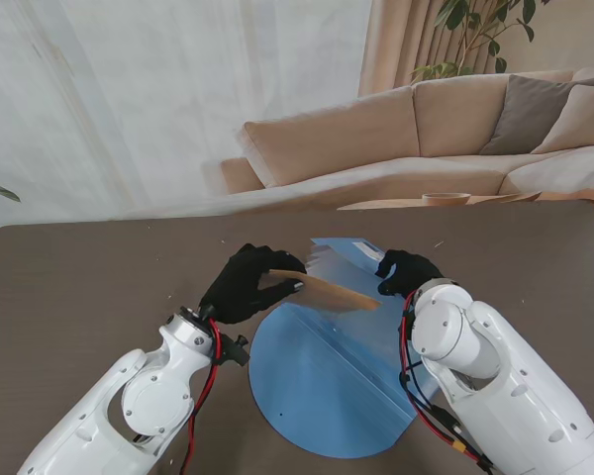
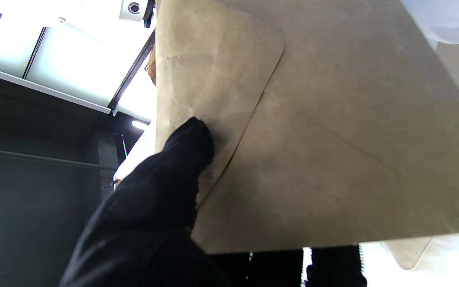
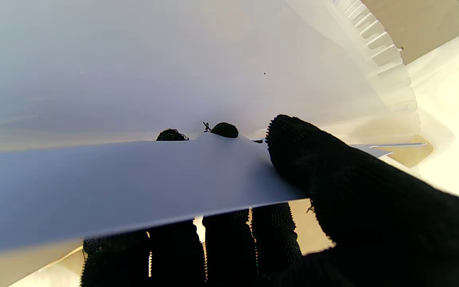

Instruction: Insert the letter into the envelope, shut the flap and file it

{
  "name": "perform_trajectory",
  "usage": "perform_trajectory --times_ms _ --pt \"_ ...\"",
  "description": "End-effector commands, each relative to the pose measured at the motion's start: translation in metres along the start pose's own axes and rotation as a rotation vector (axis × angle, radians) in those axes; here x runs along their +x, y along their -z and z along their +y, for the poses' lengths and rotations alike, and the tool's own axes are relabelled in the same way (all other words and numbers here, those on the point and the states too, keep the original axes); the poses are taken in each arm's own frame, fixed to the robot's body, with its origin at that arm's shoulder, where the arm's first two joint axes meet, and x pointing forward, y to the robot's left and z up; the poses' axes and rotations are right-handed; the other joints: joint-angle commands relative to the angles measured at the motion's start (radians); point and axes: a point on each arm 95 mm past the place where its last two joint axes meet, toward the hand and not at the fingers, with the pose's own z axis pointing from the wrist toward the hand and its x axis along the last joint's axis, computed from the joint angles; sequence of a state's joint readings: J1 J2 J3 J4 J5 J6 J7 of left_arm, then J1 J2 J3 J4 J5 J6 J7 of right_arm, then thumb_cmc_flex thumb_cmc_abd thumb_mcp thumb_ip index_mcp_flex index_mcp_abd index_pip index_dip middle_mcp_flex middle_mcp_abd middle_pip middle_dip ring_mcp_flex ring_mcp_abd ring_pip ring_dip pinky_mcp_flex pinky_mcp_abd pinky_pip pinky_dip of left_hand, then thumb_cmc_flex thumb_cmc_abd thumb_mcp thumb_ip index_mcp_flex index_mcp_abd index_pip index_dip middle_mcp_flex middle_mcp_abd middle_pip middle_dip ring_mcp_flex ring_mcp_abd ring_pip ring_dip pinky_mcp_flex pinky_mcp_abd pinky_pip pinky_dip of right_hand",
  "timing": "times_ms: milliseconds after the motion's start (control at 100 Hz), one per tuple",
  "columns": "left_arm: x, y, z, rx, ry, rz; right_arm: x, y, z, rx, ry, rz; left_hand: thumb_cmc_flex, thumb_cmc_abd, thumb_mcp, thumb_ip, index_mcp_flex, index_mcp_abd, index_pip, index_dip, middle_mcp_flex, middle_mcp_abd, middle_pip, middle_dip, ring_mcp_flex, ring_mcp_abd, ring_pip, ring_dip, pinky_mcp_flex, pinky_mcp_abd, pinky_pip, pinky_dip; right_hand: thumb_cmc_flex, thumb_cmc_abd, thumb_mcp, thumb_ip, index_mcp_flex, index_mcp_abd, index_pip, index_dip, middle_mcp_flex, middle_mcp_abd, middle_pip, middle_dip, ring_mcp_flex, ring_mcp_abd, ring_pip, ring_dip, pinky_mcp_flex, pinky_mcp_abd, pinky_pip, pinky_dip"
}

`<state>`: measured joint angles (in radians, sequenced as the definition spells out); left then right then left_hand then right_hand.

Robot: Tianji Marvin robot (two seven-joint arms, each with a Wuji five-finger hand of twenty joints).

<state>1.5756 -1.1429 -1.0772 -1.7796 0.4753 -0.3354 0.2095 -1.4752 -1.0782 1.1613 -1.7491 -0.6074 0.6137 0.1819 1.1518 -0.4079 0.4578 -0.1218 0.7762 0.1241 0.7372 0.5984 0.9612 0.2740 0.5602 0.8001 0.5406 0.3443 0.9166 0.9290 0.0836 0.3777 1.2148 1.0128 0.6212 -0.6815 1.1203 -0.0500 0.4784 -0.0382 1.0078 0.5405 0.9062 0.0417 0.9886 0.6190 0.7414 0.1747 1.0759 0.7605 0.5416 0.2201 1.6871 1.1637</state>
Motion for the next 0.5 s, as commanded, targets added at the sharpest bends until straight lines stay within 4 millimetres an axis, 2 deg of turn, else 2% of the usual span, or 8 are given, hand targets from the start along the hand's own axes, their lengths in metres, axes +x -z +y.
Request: perform_trajectory --times_ms 0,490 --pt "0.004 -0.005 0.004 -0.003 0.008 0.021 0.007 0.003 -0.004 0.029 -0.011 0.014 0.065 0.085 0.006 0.017 0.016 -0.065 0.113 0.031 -0.014 -0.026 0.020 0.022 -0.006 -0.025 -0.007 0.032 -0.003 -0.018 0.003 -0.001 0.057 0.038 0.023 -0.020 0.013 -0.002 0.018 -0.015 0.067 -0.050 0.021 0.012 0.015 0.035 0.024 -0.009 0.011 -0.006 0.079 0.027" --pt "0.001 -0.019 0.035 -0.035 -0.132 0.109 0.012 0.002 -0.004 0.039 -0.050 0.031 0.068 0.095 -0.007 0.016 -0.006 -0.090 0.141 0.022 -0.027 -0.047 0.009 0.030 -0.023 -0.046 -0.027 0.048 -0.007 -0.036 -0.021 -0.018 0.062 0.038 0.019 -0.019 0.016 0.006 0.017 -0.017 0.069 -0.045 0.022 0.012 0.014 0.039 0.025 -0.008 0.014 -0.005 0.082 0.031"
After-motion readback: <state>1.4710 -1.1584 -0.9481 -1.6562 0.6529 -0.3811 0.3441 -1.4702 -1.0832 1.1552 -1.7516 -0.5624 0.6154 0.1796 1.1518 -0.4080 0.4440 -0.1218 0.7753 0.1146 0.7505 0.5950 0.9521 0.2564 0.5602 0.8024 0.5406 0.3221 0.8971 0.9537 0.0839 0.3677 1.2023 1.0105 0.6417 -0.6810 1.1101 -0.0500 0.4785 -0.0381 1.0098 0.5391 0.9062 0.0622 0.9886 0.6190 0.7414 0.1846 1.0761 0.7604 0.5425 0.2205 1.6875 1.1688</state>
